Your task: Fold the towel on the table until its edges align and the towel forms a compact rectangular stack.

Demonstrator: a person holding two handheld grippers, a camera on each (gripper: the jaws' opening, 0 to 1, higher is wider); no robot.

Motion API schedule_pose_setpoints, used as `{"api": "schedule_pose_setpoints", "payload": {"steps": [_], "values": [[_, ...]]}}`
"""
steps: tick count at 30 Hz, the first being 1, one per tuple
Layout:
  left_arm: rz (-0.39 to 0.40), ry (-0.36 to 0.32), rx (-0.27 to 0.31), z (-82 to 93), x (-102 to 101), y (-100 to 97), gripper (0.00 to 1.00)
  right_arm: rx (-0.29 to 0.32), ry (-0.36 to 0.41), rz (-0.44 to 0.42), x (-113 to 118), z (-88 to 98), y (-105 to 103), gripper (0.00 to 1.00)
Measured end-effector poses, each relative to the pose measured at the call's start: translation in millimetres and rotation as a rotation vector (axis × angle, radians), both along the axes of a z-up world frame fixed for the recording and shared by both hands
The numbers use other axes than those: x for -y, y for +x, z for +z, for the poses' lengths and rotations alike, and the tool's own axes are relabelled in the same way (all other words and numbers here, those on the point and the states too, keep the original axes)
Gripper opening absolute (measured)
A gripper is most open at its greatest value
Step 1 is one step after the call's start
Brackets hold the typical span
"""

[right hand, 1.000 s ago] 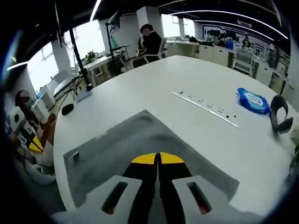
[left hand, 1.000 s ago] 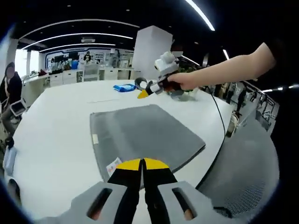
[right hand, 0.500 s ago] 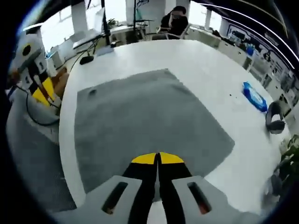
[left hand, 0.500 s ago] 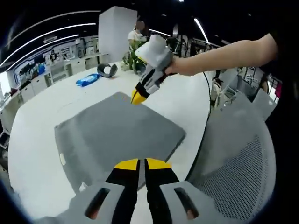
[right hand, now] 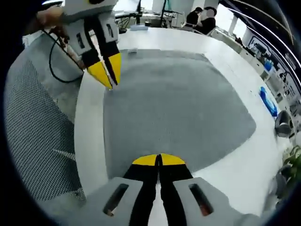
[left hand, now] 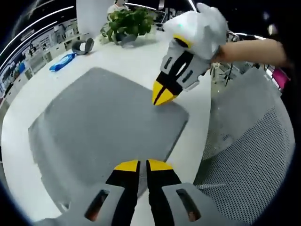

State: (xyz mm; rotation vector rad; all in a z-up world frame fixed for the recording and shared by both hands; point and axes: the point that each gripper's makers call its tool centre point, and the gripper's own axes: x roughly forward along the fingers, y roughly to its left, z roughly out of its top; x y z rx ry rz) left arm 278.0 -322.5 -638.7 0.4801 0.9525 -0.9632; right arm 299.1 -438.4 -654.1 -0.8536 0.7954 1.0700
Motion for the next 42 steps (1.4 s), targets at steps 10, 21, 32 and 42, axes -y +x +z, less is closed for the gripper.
{"api": "schedule_pose_setpoints", "payload": {"steps": [10, 21, 32, 42], "values": [[0.008, 0.088, -0.018, -20.5, -6.2, 4.9, 0.03, 0.091, -0.036, -0.062, 6.0, -8.5, -0.9, 0.00], [-0.265, 0.281, 0.141, -22.0, -2.3, 0.9, 0.03, 0.205, -0.212, -0.064, 5.2, -9.8, -0.4, 0.00], [-0.307, 0.303, 0.157, -21.9, -4.3, 2.5, 0.02, 0.196, -0.215, -0.076, 7.5, -8.9, -0.4, 0.00], [-0.249, 0.411, 0.190, -22.1, -13.8, 18.5, 0.02, 0.083, -0.045, -0.184, 5.1, -7.7, -3.4, 0.00]]}}
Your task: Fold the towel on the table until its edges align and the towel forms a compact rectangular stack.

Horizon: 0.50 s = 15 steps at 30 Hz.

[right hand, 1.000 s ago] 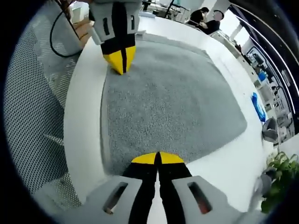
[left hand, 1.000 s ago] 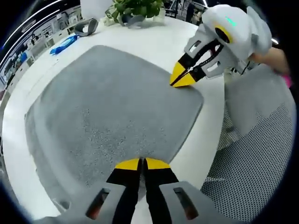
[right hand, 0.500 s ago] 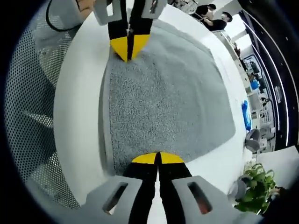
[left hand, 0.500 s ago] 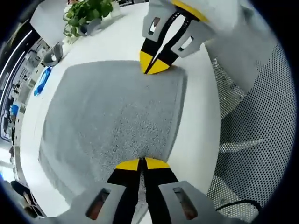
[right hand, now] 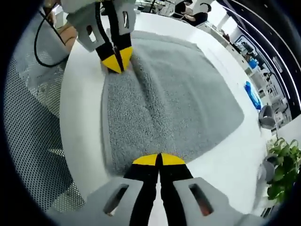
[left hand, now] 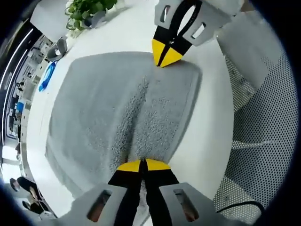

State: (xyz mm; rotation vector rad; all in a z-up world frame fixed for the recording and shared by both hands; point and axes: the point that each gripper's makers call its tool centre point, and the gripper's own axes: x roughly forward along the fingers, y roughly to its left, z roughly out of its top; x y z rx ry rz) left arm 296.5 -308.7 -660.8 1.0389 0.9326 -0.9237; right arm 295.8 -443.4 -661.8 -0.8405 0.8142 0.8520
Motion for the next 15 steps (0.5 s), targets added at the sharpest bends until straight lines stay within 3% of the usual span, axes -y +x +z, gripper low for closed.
{"api": "schedule_pose_setpoints", "payload": {"steps": [4, 9, 15], "values": [[0.027, -0.005, 0.004, 0.2, -1.2, 5.9, 0.02, -0.024, 0.051, -0.035, -1.5, -0.4, -1.5, 0.00], [-0.008, 0.028, 0.014, -0.3, -1.1, 16.0, 0.02, -0.080, 0.118, -0.077, -2.3, -0.5, -0.4, 0.00], [0.048, -0.055, -0.017, 1.5, -4.4, 22.0, 0.02, -0.109, 0.188, -0.132, -4.2, 0.4, -1.4, 0.00]]}}
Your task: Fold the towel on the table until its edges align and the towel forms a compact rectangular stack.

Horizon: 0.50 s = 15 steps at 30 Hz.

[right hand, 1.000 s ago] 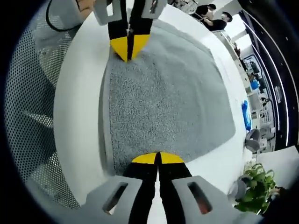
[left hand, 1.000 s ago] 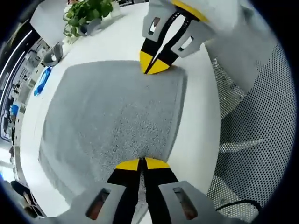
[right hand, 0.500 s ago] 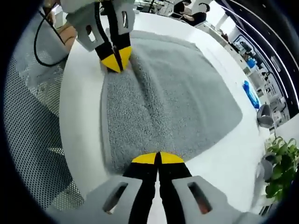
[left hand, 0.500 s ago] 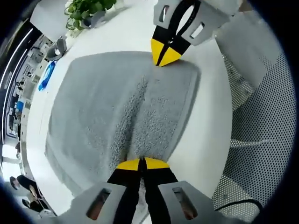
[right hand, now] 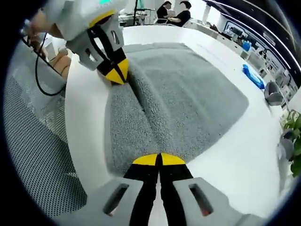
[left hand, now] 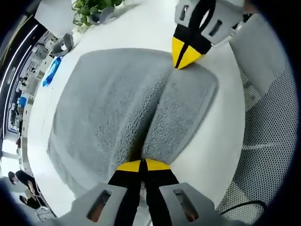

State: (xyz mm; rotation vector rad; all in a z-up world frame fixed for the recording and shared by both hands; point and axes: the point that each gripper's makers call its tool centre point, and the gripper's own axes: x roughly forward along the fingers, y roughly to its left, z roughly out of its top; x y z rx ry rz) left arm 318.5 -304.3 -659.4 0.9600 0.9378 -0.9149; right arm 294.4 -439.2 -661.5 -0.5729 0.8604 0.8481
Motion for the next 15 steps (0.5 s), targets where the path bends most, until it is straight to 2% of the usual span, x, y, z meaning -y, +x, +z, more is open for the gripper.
{"api": "schedule_pose_setpoints", "payload": {"steps": [5, 15], "values": [[0.033, -0.036, -0.008, -0.6, -2.3, 5.4, 0.02, -0.002, -0.004, 0.015, -5.9, -0.3, -3.3, 0.00], [0.039, -0.031, 0.005, -0.8, -6.6, 16.8, 0.02, -0.015, 0.008, 0.047, -23.1, 0.2, -13.7, 0.00]]}}
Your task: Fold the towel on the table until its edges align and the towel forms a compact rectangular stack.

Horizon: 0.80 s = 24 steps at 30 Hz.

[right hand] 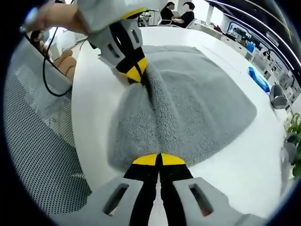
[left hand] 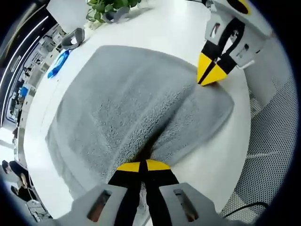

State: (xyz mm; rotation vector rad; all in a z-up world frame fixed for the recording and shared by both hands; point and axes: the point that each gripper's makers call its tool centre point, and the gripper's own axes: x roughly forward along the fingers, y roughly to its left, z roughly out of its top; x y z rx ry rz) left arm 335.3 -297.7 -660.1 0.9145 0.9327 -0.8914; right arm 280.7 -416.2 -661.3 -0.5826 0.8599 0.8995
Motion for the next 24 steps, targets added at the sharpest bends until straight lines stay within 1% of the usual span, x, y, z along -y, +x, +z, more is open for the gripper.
{"api": "schedule_pose_setpoints", "payload": {"steps": [4, 9, 13, 16, 19, 21, 24], "values": [[0.013, 0.002, 0.005, 0.0, -2.3, 6.5, 0.02, -0.022, 0.023, 0.026, -9.1, -0.5, -5.9, 0.00], [0.009, -0.005, -0.002, -0.2, -3.1, 7.3, 0.02, -0.028, 0.032, 0.029, -12.4, -0.6, -8.5, 0.00], [0.027, -0.012, -0.006, -0.2, -3.7, 9.2, 0.02, -0.045, 0.049, 0.046, -16.8, -0.5, -11.6, 0.00], [0.026, -0.015, -0.008, -0.5, -3.5, 9.0, 0.02, -0.054, 0.063, 0.045, -18.8, -0.8, -13.8, 0.00], [0.036, -0.018, -0.013, -0.5, -4.0, 10.2, 0.02, -0.072, 0.083, 0.048, -22.1, -0.6, -16.0, 0.00], [0.043, -0.021, -0.009, -0.5, -4.4, 10.4, 0.02, -0.096, 0.111, 0.055, -25.9, -0.7, -18.9, 0.00], [0.038, -0.022, -0.008, -0.2, -4.5, 10.0, 0.02, -0.116, 0.138, 0.049, -28.8, -0.7, -22.3, 0.00]]}}
